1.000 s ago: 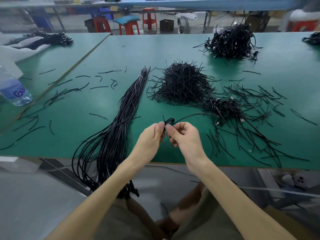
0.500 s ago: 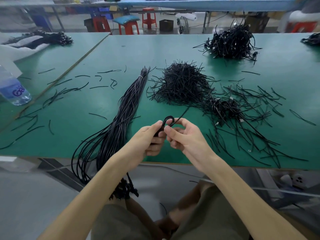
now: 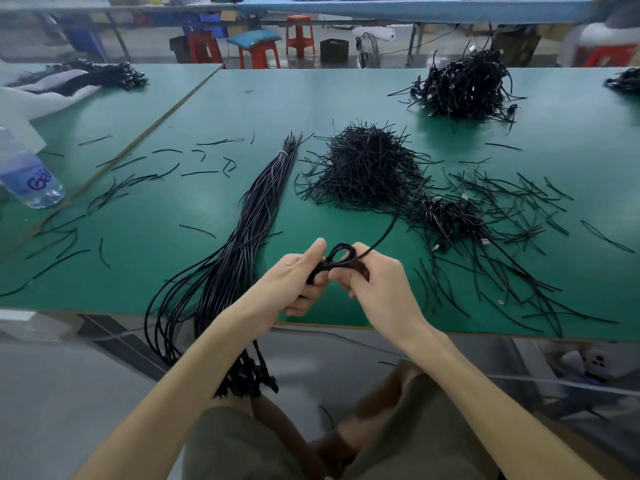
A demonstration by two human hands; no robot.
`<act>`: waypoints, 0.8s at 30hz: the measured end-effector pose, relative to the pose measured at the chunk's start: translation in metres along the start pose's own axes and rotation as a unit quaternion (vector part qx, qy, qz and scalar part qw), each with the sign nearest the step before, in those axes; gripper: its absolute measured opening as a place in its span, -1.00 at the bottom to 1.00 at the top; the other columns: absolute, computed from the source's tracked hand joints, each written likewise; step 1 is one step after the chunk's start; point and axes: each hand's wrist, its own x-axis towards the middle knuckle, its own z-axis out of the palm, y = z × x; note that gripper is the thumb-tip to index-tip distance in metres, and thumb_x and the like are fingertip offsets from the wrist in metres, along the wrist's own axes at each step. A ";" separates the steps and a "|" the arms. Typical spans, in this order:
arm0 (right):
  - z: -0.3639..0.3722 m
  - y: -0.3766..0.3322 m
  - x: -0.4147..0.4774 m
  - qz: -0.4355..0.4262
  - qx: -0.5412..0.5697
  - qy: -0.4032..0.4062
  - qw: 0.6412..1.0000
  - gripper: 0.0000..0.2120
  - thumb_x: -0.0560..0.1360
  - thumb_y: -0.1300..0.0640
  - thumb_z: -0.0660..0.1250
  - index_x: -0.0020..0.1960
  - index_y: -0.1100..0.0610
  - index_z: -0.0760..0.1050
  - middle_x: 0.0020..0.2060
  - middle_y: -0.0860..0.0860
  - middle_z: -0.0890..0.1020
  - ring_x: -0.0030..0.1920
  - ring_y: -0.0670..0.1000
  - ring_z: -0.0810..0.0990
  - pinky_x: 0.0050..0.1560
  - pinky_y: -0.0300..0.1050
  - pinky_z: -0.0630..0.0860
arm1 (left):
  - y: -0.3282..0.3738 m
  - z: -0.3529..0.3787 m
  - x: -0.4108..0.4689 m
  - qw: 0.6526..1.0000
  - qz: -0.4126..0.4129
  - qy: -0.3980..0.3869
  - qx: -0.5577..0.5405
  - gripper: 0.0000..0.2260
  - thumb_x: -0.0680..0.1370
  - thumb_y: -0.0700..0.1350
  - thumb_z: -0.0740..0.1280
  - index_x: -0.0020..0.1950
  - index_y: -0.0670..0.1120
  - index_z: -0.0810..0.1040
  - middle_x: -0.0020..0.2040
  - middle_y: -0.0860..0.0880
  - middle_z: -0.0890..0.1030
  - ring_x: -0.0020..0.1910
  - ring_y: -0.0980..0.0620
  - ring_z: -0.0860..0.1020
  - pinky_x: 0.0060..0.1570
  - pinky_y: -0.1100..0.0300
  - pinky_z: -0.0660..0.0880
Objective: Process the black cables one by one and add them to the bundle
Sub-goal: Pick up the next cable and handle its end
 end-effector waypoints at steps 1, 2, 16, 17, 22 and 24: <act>0.001 0.000 -0.001 -0.001 -0.001 0.003 1.000 -0.83 0.55 0.25 0.43 -0.18 0.15 0.49 -0.36 -0.07 0.61 -0.35 -0.09 0.50 -0.25 -0.23 0.44 | -0.001 0.003 0.001 1.000 0.005 0.020 0.010 -0.50 0.69 0.27 0.07 -0.36 0.03 0.35 -0.45 0.07 0.21 -0.51 0.06 0.11 -0.57 0.25 0.10; 0.002 0.000 -0.002 -0.006 -0.008 0.005 1.000 -0.85 0.55 0.27 0.41 -0.16 0.22 0.48 -0.35 -0.01 0.59 -0.33 -0.03 0.50 -0.24 -0.21 0.42 | -0.001 0.005 0.001 0.999 0.011 0.039 0.021 -0.48 0.69 0.26 0.07 -0.39 0.03 0.34 -0.47 0.06 0.22 -0.53 0.06 0.11 -0.58 0.26 0.09; -0.003 0.001 -0.004 -0.100 -0.071 0.101 0.987 -0.83 0.61 0.28 0.34 -0.15 0.20 0.45 -0.31 -0.06 0.50 -0.29 -0.04 0.46 -0.25 -0.24 0.38 | 0.010 0.017 -0.016 0.999 -0.001 -0.049 -0.022 -0.28 0.69 0.32 -0.04 -0.23 -0.14 0.68 -0.42 -0.15 0.56 -0.53 -0.07 0.42 -0.47 0.20 0.43; -0.003 0.001 -0.004 -0.108 -0.079 0.101 0.986 -0.83 0.61 0.28 0.33 -0.15 0.20 0.44 -0.29 -0.08 0.50 -0.27 -0.03 0.46 -0.24 -0.21 0.40 | 0.013 0.013 -0.017 0.998 0.009 -0.063 -0.013 -0.27 0.68 0.32 -0.04 -0.19 -0.16 0.69 -0.38 -0.17 0.60 -0.51 -0.09 0.45 -0.45 0.19 0.46; -0.004 -0.003 -0.006 -0.107 -0.058 0.084 0.989 -0.83 0.61 0.30 0.33 -0.16 0.24 0.44 -0.29 0.00 0.53 -0.28 0.02 0.47 -0.26 -0.12 0.42 | 0.027 0.002 -0.018 0.976 0.154 0.014 0.156 -0.44 0.62 0.28 0.10 -0.25 -0.03 0.71 -0.38 0.01 0.62 -0.46 0.03 0.50 -0.35 0.19 0.47; -0.005 -0.007 -0.005 -0.102 -0.036 0.053 0.993 -0.83 0.61 0.33 0.33 -0.16 0.26 0.45 -0.29 0.08 0.58 -0.28 0.12 0.50 -0.26 0.02 0.45 | 0.027 -0.003 -0.017 0.930 0.236 0.051 0.276 -0.63 0.58 0.22 0.21 -0.37 0.21 0.61 -0.31 0.10 0.51 -0.40 0.15 0.41 -0.30 0.26 0.34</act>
